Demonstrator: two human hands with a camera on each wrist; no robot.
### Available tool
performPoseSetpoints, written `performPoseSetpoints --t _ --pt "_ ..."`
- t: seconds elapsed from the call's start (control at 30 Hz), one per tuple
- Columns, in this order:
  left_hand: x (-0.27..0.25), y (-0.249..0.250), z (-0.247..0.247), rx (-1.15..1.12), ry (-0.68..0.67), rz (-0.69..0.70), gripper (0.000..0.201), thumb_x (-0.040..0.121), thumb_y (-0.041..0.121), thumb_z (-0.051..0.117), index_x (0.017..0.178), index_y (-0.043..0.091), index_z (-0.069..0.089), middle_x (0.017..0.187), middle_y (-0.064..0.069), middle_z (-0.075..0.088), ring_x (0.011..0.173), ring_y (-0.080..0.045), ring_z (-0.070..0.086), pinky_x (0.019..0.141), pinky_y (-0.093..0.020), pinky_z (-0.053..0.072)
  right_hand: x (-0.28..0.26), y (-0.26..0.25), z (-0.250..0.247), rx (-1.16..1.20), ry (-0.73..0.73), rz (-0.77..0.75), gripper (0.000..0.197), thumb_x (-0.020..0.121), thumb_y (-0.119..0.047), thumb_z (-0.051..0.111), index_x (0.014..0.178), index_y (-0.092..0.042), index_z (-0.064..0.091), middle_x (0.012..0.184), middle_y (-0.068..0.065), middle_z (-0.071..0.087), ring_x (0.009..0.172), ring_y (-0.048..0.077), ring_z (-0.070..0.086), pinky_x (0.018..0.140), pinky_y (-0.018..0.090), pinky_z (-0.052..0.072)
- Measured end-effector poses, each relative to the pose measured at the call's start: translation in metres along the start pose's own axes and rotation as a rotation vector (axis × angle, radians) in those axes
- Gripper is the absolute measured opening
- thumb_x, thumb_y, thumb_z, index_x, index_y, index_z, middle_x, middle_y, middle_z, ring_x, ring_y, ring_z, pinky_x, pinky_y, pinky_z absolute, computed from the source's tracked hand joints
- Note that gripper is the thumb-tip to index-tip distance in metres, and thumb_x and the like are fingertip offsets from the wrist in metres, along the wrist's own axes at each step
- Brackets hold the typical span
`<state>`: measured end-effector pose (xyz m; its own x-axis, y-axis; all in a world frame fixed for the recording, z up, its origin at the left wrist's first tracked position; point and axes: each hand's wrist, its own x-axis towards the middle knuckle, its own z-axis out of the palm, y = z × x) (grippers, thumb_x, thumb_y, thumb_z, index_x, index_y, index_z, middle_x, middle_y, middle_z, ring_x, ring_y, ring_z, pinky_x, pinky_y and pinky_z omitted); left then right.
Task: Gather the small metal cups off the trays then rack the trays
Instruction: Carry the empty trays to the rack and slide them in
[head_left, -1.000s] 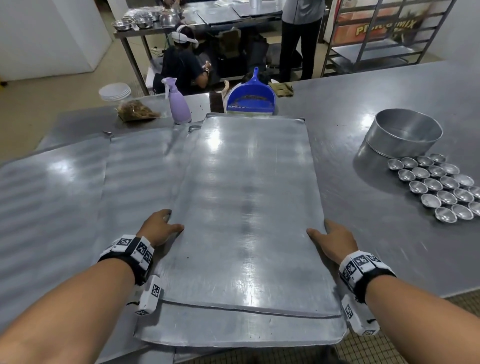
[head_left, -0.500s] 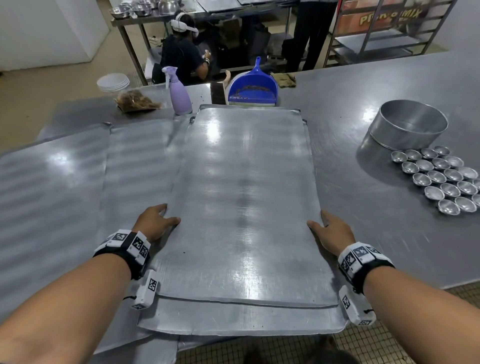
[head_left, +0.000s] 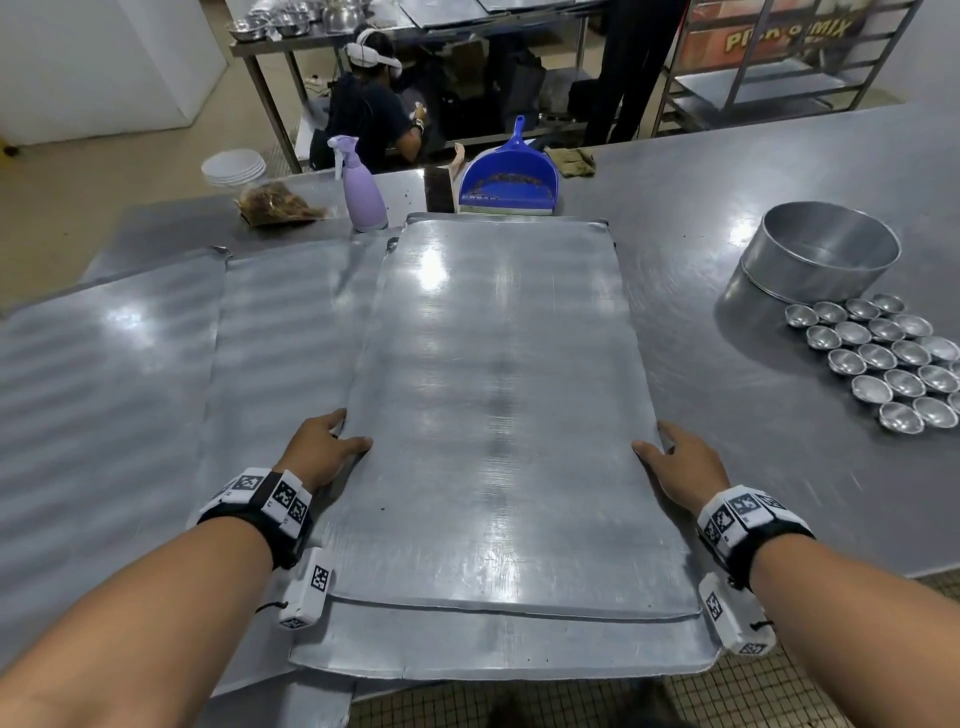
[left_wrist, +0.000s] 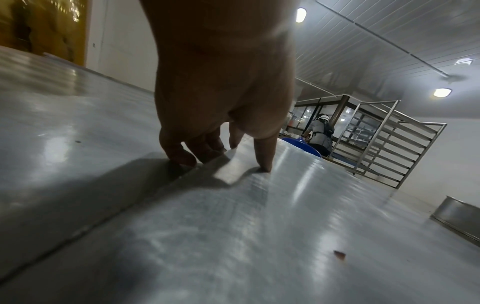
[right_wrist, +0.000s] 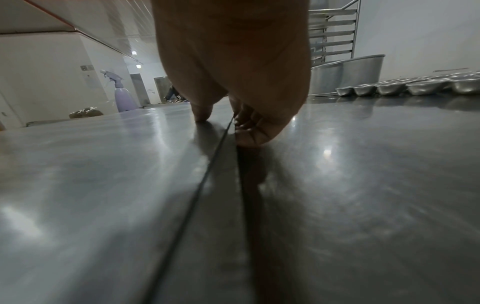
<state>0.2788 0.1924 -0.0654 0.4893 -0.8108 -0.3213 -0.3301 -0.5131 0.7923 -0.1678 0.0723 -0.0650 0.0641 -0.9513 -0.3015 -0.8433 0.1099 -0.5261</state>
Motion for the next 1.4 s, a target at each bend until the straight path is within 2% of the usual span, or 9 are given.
performPoseSetpoints --t 0.13,0.33,0.57,0.77,0.9,0.97,1.03,1.17,1.4 --pt "-0.011 0.008 0.014 0.025 -0.042 0.038 0.051 0.086 0.009 0.075 0.134 0.005 0.057 0.118 -0.002 0.066 0.103 -0.020 0.063 0.101 -0.034 0.047 0.001 0.015 -0.017 0.021 0.030 -0.035 0.041 0.094 -0.039 0.063 0.128 -0.015 0.062 0.128 0.010 0.066 0.114 0.033 0.061 0.092 0.035 0.046" --pt "-0.036 0.018 0.040 0.038 -0.078 0.040 0.033 0.084 0.011 0.078 0.114 0.020 0.066 0.100 0.004 0.073 0.092 -0.017 0.070 0.096 -0.037 0.053 0.005 0.045 -0.039 -0.014 -0.016 -0.010 0.060 0.096 -0.041 0.061 0.145 -0.010 0.047 0.147 0.012 0.051 0.132 0.033 0.051 0.109 0.038 0.039" --pt "-0.067 0.027 0.085 0.120 -0.001 -0.043 0.074 0.079 0.021 0.084 0.143 0.004 0.049 0.135 -0.006 0.060 0.122 -0.026 0.060 0.110 -0.045 0.044 0.007 0.082 -0.066 -0.016 -0.057 -0.016 0.055 0.098 -0.035 0.059 0.145 -0.009 0.047 0.147 0.012 0.051 0.132 0.033 0.050 0.107 0.036 0.037" --pt "-0.079 0.027 0.100 0.168 0.023 -0.039 0.046 0.074 0.030 0.084 0.117 0.021 0.071 0.106 0.004 0.075 0.098 -0.019 0.071 0.096 -0.042 0.054 0.014 0.096 -0.075 -0.074 -0.062 -0.035 0.050 0.098 -0.037 0.057 0.139 -0.008 0.052 0.142 0.014 0.055 0.129 0.034 0.051 0.103 0.036 0.039" --pt "-0.083 0.039 0.109 0.175 0.092 -0.061 0.028 0.076 0.024 0.084 0.098 0.011 0.074 0.089 -0.003 0.075 0.079 -0.016 0.068 0.069 -0.026 0.052 0.015 0.096 -0.076 -0.056 -0.020 -0.058 0.039 0.095 -0.034 0.062 0.124 -0.007 0.063 0.126 0.015 0.065 0.115 0.034 0.060 0.088 0.034 0.043" --pt "-0.079 0.040 0.110 0.176 0.148 -0.062 0.044 0.069 0.034 0.085 0.090 -0.001 0.071 0.080 -0.012 0.071 0.069 -0.019 0.062 0.063 -0.027 0.045 0.018 0.096 -0.074 -0.005 0.001 -0.066 0.031 0.091 -0.033 0.066 0.112 -0.011 0.070 0.115 0.013 0.070 0.104 0.031 0.064 0.076 0.029 0.040" --pt "-0.074 0.035 0.111 0.159 0.164 -0.081 0.057 0.063 0.043 0.083 0.088 -0.005 0.067 0.078 -0.014 0.066 0.069 -0.025 0.060 0.066 -0.032 0.044 0.021 0.095 -0.072 0.051 -0.001 -0.042 0.032 0.089 -0.032 0.069 0.111 -0.009 0.069 0.114 0.012 0.071 0.103 0.031 0.065 0.076 0.027 0.038" --pt "-0.077 0.038 0.113 0.096 0.175 -0.103 0.036 0.073 0.031 0.086 0.090 0.008 0.066 0.092 -0.007 0.069 0.085 -0.028 0.064 0.078 -0.037 0.049 0.026 0.097 -0.066 0.136 0.002 0.029 0.039 0.087 -0.030 0.073 0.116 -0.006 0.062 0.117 0.013 0.067 0.106 0.032 0.062 0.082 0.032 0.042" --pt "-0.079 0.039 0.124 0.021 0.155 -0.112 0.072 0.082 0.024 0.081 0.139 -0.006 0.049 0.142 -0.017 0.054 0.131 -0.030 0.052 0.112 -0.041 0.040 0.030 0.108 -0.067 0.157 0.011 0.067 0.037 0.089 -0.029 0.071 0.117 -0.010 0.055 0.116 0.011 0.066 0.090 0.023 0.054 0.081 0.032 0.040"
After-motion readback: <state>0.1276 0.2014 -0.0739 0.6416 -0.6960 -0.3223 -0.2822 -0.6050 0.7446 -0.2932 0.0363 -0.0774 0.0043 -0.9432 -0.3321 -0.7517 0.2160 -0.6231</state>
